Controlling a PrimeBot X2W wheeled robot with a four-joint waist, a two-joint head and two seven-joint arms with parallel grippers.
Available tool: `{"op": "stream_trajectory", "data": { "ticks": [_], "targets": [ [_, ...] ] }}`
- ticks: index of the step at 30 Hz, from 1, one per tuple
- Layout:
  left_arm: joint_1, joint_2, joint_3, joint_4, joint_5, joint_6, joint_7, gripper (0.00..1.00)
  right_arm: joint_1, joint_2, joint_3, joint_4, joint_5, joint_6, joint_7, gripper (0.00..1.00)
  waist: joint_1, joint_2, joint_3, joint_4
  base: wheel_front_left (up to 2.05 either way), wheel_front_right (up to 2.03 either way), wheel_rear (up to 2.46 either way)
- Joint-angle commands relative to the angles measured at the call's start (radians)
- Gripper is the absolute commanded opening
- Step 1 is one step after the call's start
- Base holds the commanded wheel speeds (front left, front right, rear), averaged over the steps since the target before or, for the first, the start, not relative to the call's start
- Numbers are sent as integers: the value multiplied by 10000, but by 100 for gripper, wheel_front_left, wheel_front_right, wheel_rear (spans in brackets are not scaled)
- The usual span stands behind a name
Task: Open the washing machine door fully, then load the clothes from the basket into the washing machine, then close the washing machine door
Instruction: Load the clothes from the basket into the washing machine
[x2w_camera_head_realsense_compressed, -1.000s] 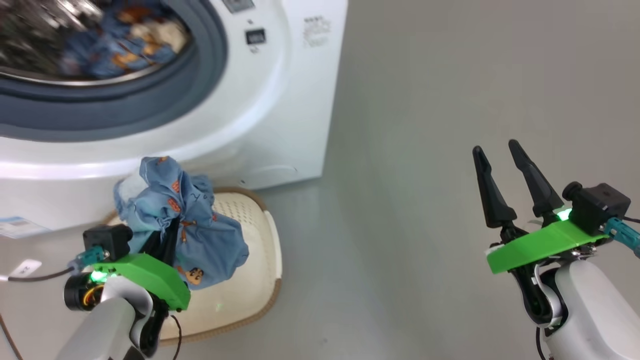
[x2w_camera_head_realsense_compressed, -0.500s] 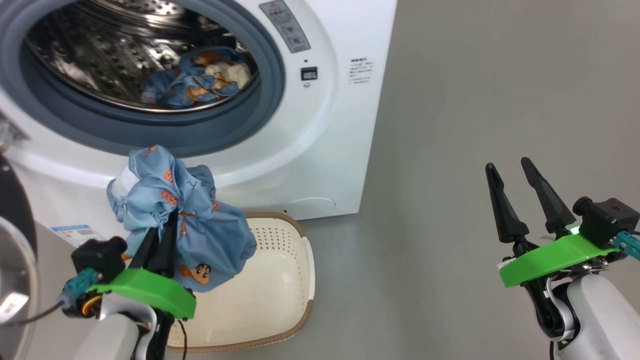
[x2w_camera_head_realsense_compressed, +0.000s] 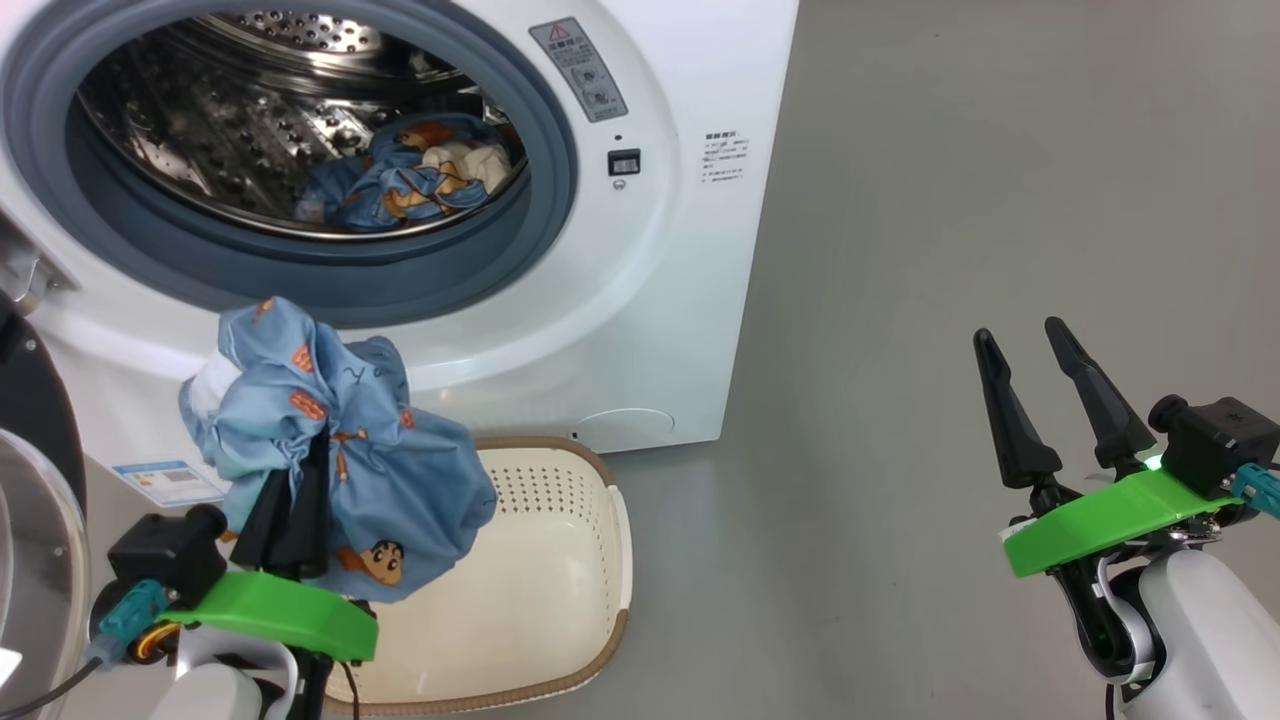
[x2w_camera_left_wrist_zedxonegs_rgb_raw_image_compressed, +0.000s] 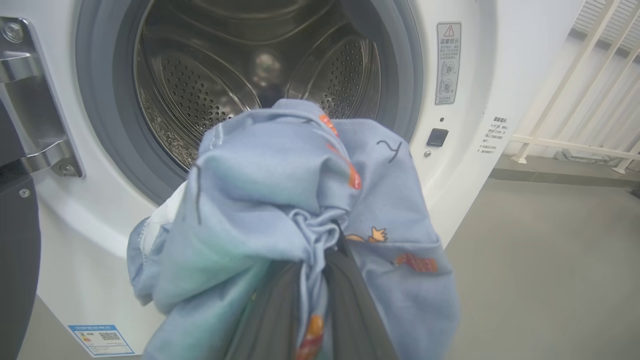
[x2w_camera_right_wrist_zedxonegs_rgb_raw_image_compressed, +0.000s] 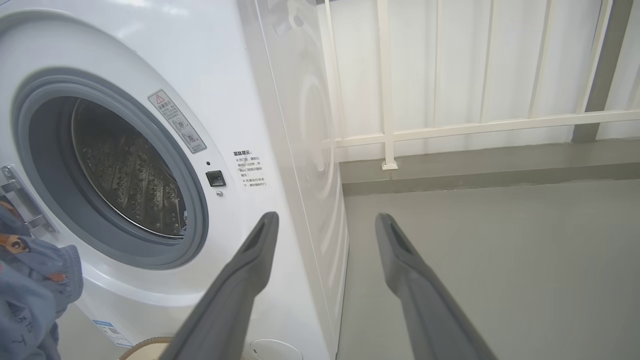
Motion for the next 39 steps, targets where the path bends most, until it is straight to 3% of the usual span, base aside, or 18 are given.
{"op": "stream_trajectory", "data": {
  "ticks": [1,11,22,39],
  "targets": [
    [-98,350,426,-369,101,76,-135,0,125,-155,186,-204,82,44,-80,100,0,0,8,-29,0,0,0],
    [-122,440,467,-655,88,213,-88,0,95,-185,240,-230,79,44,-80,100,0,0,98,-143,0,0,0],
    [-1412,638,394,-428,239,57,161,0,-104,-190,372,-304,50,44,-80,100,0,0,681,-504,0,0,0],
    [-6282,978,829,4034,607,-592,-38,0,-631,7,247,-687,-130,44,-80,100,0,0,3012,-1849,0,0,0]
  ]
}}
